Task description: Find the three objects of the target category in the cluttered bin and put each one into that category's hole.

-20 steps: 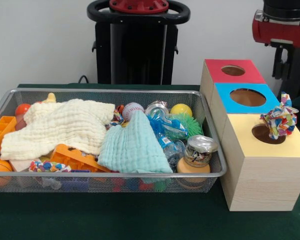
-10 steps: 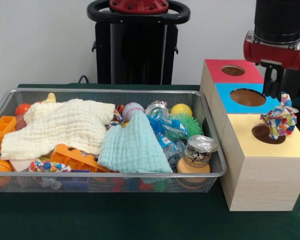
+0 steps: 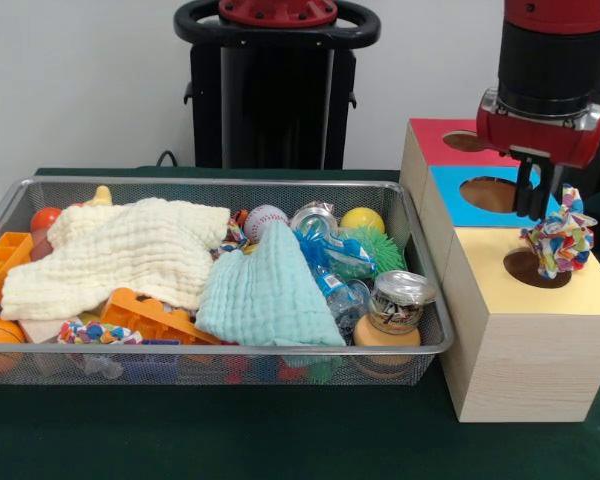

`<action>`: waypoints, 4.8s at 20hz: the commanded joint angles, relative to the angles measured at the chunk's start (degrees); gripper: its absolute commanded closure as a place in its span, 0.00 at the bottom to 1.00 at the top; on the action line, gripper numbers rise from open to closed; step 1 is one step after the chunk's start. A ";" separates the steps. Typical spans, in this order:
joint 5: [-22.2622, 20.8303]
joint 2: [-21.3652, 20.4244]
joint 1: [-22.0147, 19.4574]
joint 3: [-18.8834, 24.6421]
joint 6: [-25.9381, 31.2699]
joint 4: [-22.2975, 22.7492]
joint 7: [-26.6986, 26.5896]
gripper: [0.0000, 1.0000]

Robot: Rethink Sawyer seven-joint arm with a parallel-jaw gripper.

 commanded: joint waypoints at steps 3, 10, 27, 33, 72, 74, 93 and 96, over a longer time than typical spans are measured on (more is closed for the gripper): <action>-0.16 1.92 -0.74 2.26 -2.89 1.31 9.62 1.00; 0.24 0.50 -0.07 1.52 2.03 -0.48 11.18 1.00; -0.38 -5.05 -0.55 0.05 20.15 -6.92 13.69 1.00; 0.83 -5.24 -0.60 0.58 16.82 -4.17 12.98 1.00; 0.58 4.60 4.08 -1.32 -3.19 -2.40 13.57 1.00; 0.12 4.32 3.42 -1.25 -3.74 -2.00 12.08 1.00; 1.09 4.25 2.10 0.14 -7.11 0.55 11.42 1.00; 0.34 5.73 1.09 0.46 -7.94 -0.44 9.89 1.00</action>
